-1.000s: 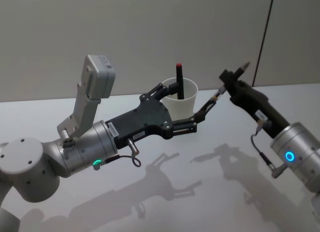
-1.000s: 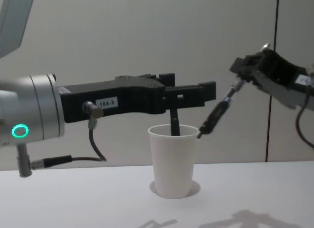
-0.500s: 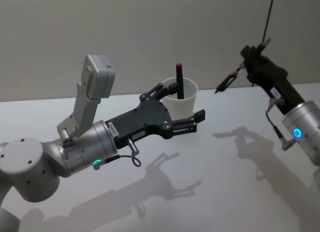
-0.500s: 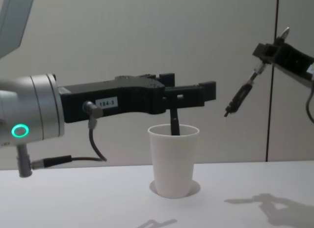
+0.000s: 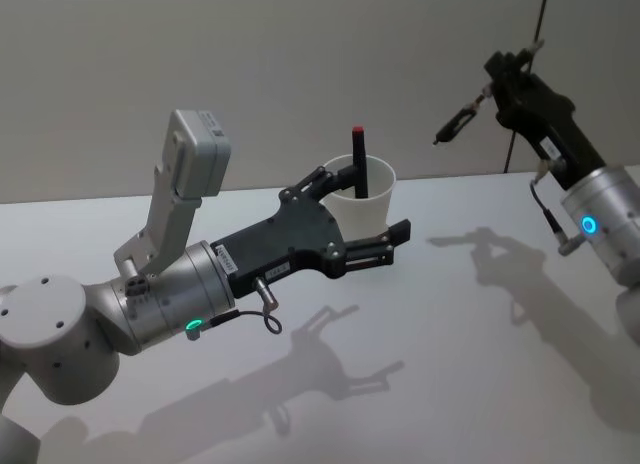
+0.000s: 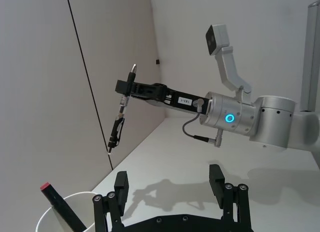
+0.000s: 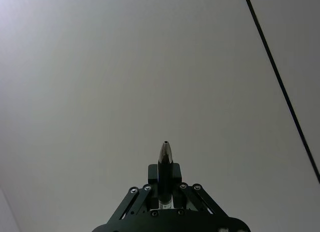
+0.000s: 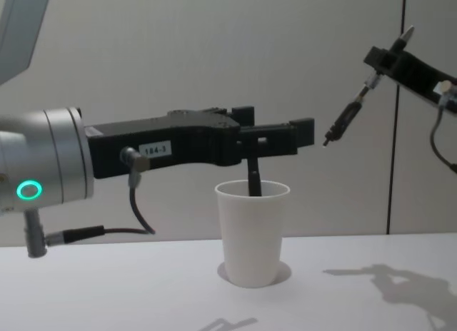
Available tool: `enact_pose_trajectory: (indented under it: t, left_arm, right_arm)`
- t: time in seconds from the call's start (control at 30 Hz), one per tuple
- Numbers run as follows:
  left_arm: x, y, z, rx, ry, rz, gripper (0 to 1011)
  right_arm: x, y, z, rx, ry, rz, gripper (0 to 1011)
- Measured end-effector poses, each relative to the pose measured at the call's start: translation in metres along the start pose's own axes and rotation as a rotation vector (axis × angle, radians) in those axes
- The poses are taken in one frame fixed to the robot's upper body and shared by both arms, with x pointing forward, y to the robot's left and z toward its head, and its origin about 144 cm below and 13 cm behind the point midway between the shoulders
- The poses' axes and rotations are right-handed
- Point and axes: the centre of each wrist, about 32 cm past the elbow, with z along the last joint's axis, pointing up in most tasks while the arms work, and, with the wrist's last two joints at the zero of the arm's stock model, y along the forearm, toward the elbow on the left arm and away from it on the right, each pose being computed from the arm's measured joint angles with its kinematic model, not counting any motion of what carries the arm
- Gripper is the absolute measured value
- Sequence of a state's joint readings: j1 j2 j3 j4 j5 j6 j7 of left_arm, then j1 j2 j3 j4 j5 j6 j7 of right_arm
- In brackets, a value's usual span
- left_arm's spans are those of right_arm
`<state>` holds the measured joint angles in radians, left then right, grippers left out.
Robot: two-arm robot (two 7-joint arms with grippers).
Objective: Place the pen into the pen holder.
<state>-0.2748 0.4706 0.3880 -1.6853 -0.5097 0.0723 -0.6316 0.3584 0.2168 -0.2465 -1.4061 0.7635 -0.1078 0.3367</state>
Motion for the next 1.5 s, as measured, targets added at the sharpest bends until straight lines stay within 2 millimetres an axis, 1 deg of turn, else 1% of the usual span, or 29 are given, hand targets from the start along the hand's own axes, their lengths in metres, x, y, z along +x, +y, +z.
enact_pose_trajectory:
  t: [0.33, 0.67, 1.0, 1.5]
  left_arm:
    - [0.000, 0.000, 0.000, 0.000, 0.000, 0.000, 1001]
    - [0.000, 0.000, 0.000, 0.000, 0.000, 0.000, 1001]
    - [0.000, 0.000, 0.000, 0.000, 0.000, 0.000, 1001]
    - [0.000, 0.000, 0.000, 0.000, 0.000, 0.000, 1001]
  right_arm:
    - [0.015, 0.022, -0.005, -0.009, 0.043, 0.061, 132]
    - [0.020, 0.037, -0.008, -0.060, 0.084, 0.119, 132]
    - [0.022, 0.049, -0.009, -0.119, 0.077, 0.151, 132]
    - [0.019, 0.068, -0.012, -0.202, -0.001, 0.193, 132]
